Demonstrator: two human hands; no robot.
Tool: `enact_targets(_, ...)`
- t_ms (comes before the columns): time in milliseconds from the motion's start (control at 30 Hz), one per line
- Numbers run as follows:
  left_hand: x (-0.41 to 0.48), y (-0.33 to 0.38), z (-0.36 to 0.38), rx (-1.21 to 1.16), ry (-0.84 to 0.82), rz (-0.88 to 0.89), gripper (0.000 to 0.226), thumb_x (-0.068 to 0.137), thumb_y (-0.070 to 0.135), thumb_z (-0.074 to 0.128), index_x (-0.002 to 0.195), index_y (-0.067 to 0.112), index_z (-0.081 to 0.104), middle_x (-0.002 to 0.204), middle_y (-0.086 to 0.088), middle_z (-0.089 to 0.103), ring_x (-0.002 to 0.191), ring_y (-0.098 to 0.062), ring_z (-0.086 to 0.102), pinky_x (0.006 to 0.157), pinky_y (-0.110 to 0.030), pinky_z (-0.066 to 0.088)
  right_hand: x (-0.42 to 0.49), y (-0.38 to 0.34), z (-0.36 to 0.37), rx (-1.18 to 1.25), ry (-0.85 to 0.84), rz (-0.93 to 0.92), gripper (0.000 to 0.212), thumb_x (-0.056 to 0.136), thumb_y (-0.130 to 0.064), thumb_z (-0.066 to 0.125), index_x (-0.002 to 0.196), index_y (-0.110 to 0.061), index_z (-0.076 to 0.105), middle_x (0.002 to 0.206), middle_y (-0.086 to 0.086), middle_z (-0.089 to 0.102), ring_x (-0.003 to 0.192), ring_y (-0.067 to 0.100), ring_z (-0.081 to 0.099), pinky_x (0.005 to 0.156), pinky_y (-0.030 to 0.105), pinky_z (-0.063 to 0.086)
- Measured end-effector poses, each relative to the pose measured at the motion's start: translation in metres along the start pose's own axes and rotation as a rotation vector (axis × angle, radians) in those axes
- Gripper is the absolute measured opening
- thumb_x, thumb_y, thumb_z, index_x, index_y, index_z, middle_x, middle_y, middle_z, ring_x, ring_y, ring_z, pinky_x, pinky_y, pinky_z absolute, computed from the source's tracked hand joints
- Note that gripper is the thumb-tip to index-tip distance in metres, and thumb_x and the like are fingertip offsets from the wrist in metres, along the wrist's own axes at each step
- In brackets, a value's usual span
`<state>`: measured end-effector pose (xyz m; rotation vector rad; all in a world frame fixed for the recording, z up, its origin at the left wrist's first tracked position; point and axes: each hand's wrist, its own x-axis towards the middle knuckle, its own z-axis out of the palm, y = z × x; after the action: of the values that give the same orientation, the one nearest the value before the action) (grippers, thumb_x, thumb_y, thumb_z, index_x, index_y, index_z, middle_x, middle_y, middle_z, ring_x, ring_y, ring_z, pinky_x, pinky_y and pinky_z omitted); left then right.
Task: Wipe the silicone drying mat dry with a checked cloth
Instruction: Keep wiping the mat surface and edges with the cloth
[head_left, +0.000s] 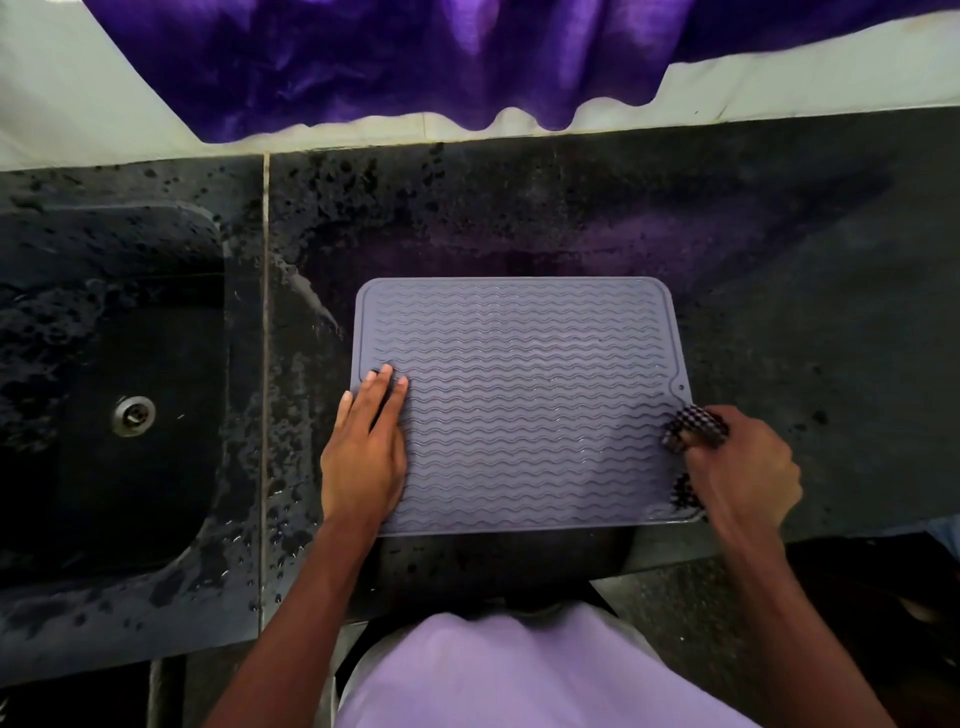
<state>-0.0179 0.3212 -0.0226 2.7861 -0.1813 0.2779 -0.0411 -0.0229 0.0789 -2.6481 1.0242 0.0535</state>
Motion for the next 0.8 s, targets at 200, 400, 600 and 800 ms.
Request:
enact_targets(200,-0.001,-0.002,-0.001,0.003,-0.006,0.014,0.049,0.101,0.012,0.037,0.147,0.007,0.053,0.156,-0.011,0.046,0.145,-0.025,0.043,0.124,-0.044,0.029,-0.046,-0.054,0.031,0.082,-0.158,-0.344,0.035,0.076,-0.018,0.071,0.108,-0.032,0.067,0.097,-0.005,0.069,0.078,0.019,0.063,0.068,0.033,0.054)
enact_targets(400,0.000,-0.002,-0.002,0.012,-0.019,0.021,0.050,0.100,0.013,0.036,0.148,0.007,0.052,0.157,-0.010,0.046,0.145,-0.025,0.044,0.123,-0.046,0.029,-0.032,-0.034,0.033,0.055,-0.139,-0.206,0.039,0.076,-0.022,0.068,0.112,-0.037,0.066,0.101,-0.001,0.069,0.086,0.030,0.065,0.072,0.036,0.052)
enact_targets(600,0.001,-0.001,-0.003,0.009,-0.021,0.020,0.051,0.100,0.013,0.037,0.148,0.008,0.052,0.157,-0.010,0.045,0.145,-0.024,0.044,0.124,-0.045,0.027,0.001,0.006,0.007,0.049,-0.045,0.039,0.038,0.077,-0.028,0.070,0.115,-0.033,0.066,0.098,0.012,0.070,0.088,0.039,0.065,0.076,0.044,0.053)
enact_targets(800,-0.004,-0.006,-0.003,-0.083,0.057,-0.053,0.043,0.104,0.013,0.038,0.141,0.005,0.058,0.150,-0.008,0.054,0.139,-0.022,0.052,0.127,-0.036,0.021,0.011,0.018,-0.014,0.179,-0.003,0.055,0.035,0.080,-0.029,0.072,0.115,-0.025,0.066,0.105,0.014,0.071,0.098,0.037,0.064,0.085,0.044,0.051)
